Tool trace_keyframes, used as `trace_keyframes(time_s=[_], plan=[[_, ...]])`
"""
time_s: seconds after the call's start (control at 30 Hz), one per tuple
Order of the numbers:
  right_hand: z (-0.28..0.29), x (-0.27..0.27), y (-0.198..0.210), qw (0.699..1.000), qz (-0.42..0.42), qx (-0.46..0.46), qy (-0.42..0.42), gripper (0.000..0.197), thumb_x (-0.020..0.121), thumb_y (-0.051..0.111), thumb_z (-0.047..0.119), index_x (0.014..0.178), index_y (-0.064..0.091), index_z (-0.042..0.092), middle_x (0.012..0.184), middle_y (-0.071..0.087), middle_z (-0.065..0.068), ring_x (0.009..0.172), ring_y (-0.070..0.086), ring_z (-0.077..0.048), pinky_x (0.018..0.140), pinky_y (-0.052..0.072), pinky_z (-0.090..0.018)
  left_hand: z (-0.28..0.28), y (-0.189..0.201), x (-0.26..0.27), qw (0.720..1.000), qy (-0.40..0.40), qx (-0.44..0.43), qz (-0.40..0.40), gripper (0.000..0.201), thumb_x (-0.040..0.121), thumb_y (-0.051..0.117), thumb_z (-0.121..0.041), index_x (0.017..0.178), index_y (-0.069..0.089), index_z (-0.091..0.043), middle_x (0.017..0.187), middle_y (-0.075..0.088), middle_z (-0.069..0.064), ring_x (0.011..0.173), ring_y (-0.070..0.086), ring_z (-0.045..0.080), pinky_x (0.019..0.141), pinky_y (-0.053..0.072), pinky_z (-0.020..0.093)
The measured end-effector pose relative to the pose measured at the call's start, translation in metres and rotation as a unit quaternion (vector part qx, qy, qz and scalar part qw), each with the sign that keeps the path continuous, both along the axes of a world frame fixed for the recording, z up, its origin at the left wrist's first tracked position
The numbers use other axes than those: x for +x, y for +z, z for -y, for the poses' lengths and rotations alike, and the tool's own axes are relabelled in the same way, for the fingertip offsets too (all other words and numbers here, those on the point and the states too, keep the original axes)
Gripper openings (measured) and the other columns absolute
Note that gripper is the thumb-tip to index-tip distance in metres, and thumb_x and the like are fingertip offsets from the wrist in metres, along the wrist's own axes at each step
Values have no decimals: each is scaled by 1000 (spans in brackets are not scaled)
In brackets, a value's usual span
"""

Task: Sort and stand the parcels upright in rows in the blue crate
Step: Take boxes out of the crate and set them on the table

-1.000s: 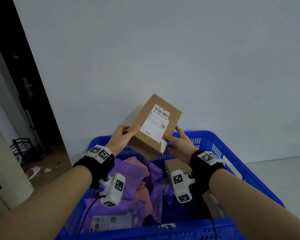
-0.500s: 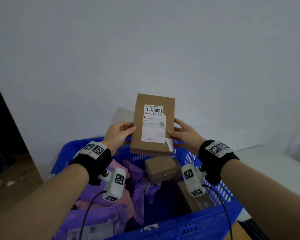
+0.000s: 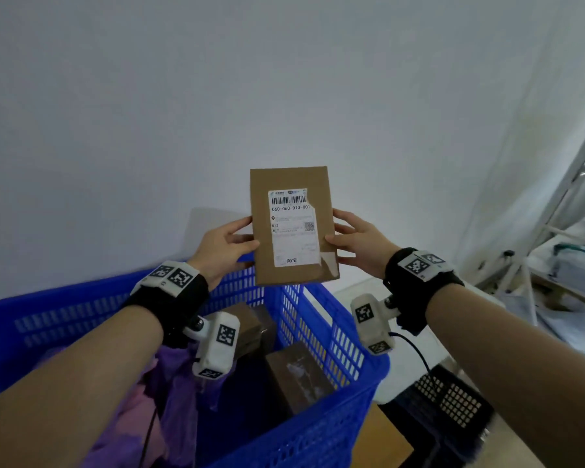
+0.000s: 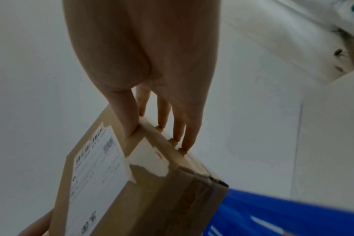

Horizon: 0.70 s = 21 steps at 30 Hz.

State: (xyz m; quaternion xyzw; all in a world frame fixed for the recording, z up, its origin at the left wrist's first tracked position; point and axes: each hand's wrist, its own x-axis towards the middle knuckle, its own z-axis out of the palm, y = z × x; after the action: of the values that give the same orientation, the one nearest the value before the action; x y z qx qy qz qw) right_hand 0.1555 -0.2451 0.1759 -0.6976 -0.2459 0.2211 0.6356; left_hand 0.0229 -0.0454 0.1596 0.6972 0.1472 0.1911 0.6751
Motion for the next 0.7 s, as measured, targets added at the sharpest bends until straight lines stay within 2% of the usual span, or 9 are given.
trace_keyframes(time_s=[0.1, 0.2, 0.27, 0.37, 0.47, 0.53, 0.63, 0.7], plan=[[28, 30, -1, 1000, 0, -4, -21, 56, 91, 53, 0, 141, 41, 23, 126, 60, -1, 103, 61, -20, 88, 50, -39, 25, -1, 37, 1000, -13, -1, -6, 58, 89, 58, 1, 142, 40, -14, 111, 65, 12, 89, 67, 17, 63, 61, 25], [59, 68, -5, 1000, -9, -12, -27, 56, 92, 53, 0, 141, 41, 24, 123, 61, -1, 98, 62, -17, 81, 51, -35, 54, -4, 78, 1000, -20, -5, -13, 59, 89, 58, 1, 142, 40, -14, 107, 65, 12, 87, 66, 19, 60, 60, 25], [78, 98, -9, 999, -13, -20, -25, 56, 92, 52, 0, 140, 42, 25, 120, 62, -1, 95, 63, -15, 78, 51, -33, 74, -6, 108, 1000, -17, -7, -21, 59, 89, 57, 2, 143, 39, -16, 111, 64, 16, 89, 65, 22, 62, 60, 27], [104, 148, -14, 999, -21, -39, -23, 55, 91, 52, -1, 139, 43, 24, 116, 64, 1, 92, 63, -13, 79, 50, -33, 102, -10, 155, 999, -11, -8, -45, 59, 90, 56, 1, 143, 39, -17, 111, 65, 16, 87, 65, 21, 68, 58, 31], [130, 197, -24, 998, -35, -55, -15, 56, 90, 53, -2, 139, 42, 24, 121, 63, -1, 95, 63, -15, 83, 49, -36, 128, -15, 204, 996, -6, -9, -83, 58, 91, 54, 2, 143, 39, -17, 98, 68, 10, 81, 65, 18, 63, 55, 29], [145, 227, -35, 996, -52, -70, -6, 57, 89, 53, -2, 138, 43, 25, 122, 63, 0, 97, 62, -16, 82, 48, -37, 144, -21, 236, 993, -3, -8, -116, 58, 91, 52, 5, 143, 39, -17, 95, 68, 9, 78, 65, 17, 61, 54, 29], [164, 266, -61, 993, -93, -77, 4, 59, 87, 54, -5, 137, 44, 25, 124, 63, -2, 98, 62, -18, 76, 51, -37, 164, -38, 278, 985, -4, -8, -171, 59, 91, 50, 7, 144, 37, -16, 103, 66, 13, 76, 64, 19, 61, 52, 31], [172, 289, -84, 990, -121, -78, 3, 61, 85, 53, -8, 136, 45, 24, 121, 63, -3, 98, 61, -20, 77, 52, -38, 173, -56, 302, 979, -1, -15, -202, 59, 91, 49, 7, 144, 37, -15, 105, 64, 15, 77, 64, 21, 62, 52, 32]])
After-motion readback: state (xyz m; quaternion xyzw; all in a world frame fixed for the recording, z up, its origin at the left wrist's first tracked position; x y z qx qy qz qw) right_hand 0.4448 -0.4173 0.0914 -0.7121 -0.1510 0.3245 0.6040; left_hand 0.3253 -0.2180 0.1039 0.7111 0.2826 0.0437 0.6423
